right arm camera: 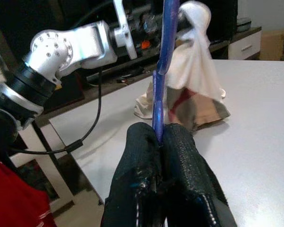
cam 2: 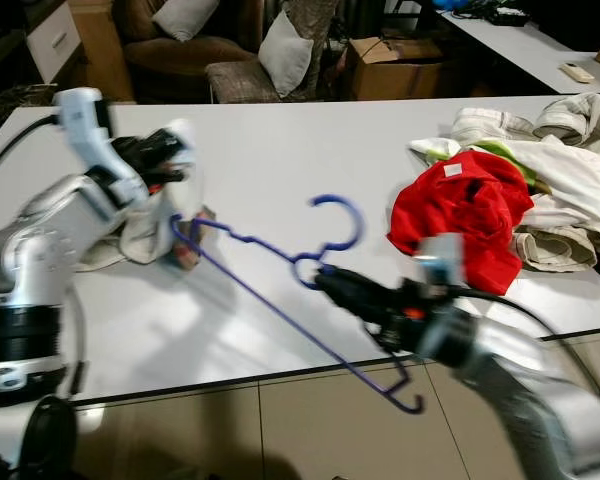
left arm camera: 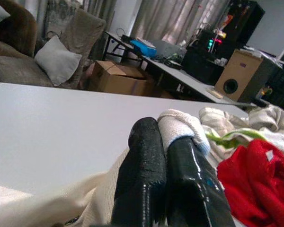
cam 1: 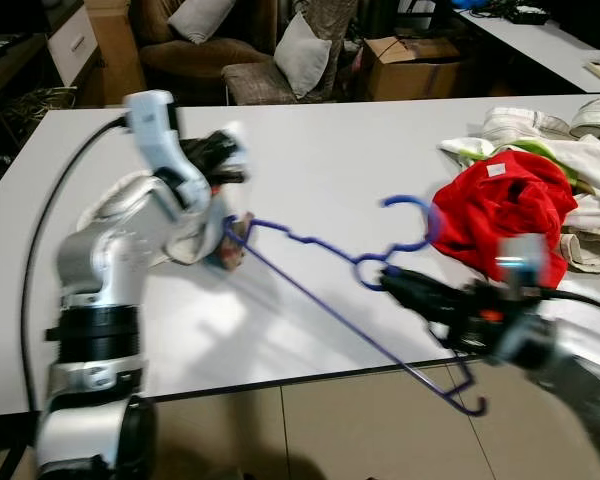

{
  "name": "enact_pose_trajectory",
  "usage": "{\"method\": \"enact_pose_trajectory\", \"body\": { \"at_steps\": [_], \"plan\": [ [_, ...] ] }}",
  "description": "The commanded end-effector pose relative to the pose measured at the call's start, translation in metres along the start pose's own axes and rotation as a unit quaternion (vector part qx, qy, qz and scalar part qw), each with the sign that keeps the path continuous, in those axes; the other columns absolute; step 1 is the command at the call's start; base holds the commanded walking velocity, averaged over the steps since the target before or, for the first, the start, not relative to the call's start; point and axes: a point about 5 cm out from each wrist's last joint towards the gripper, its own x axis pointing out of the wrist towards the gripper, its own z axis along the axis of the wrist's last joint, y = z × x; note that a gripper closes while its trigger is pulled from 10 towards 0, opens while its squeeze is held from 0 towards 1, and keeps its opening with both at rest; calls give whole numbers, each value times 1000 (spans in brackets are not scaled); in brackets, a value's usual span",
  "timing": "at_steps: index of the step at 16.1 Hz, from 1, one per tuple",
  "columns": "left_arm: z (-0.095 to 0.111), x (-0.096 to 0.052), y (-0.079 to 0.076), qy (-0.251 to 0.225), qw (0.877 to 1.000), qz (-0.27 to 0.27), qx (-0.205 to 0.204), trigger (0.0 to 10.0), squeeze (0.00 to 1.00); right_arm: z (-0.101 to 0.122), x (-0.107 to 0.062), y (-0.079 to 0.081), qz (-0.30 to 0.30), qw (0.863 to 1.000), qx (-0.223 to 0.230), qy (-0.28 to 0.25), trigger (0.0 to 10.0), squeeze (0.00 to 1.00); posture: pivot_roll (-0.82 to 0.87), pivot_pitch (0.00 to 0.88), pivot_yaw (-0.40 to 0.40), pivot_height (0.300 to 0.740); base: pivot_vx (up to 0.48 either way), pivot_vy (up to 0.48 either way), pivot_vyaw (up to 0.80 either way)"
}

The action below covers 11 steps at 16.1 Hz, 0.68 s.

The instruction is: Hang hanger

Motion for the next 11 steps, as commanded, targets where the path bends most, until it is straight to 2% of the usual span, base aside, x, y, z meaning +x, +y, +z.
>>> {"method": "enact_pose_trajectory", "body": {
  "at_steps": [1, 2, 3, 6, 7, 8, 10, 11],
  "plan": [
    [7, 6, -11, -6, 1000, -8, 14, 0, 0, -5, 5, -9, -37, 999, -16, 20, 10000, 0, -144, 0, 16, 740, 0, 0, 0],
    [9, 4, -15, -7, 1000, -13, 11, 0, 0, -9, 8, -25, -102, 994, -27, 24, 10000, 0, -138, 0, 11, 740, 0, 0, 0],
    [9, 3, -16, -6, 1000, -14, 10, 0, 0, -9, 9, -29, -116, 993, -30, 22, 10000, 0, -138, 0, 11, 740, 0, 0, 0],
    [5, -6, -17, 18, 999, -23, 16, 39, 0, 1, 9, -44, -181, 983, -32, -30, 10000, 0, -131, 0, 9, 740, 0, 0, 0],
    [0, -9, -16, 41, 998, -22, 37, 3843, 0, 3, 10, -43, -178, 983, -30, -43, 10000, 0, -128, 0, 8, 740, 0, 0, 0],
    [-1, -10, -16, 46, 998, -21, 42, 10000, 0, 3, 10, -43, -178, 983, -31, -44, 10000, 0, -128, 0, 8, 740, 0, 0, 0],
    [-10, -10, -10, 73, 994, 14, 85, 10000, 0, 0, 8, -39, -168, 984, -27, -46, 10000, 0, -126, 0, 10, 740, 0, 0, 0],
    [-12, -10, -8, 79, 991, 15, 107, 10000, 1000, -1, 8, -37, -163, 985, -25, -48, 10000, 0, -128, 0, 13, 740, 0, 0, 0]
  ]
}}
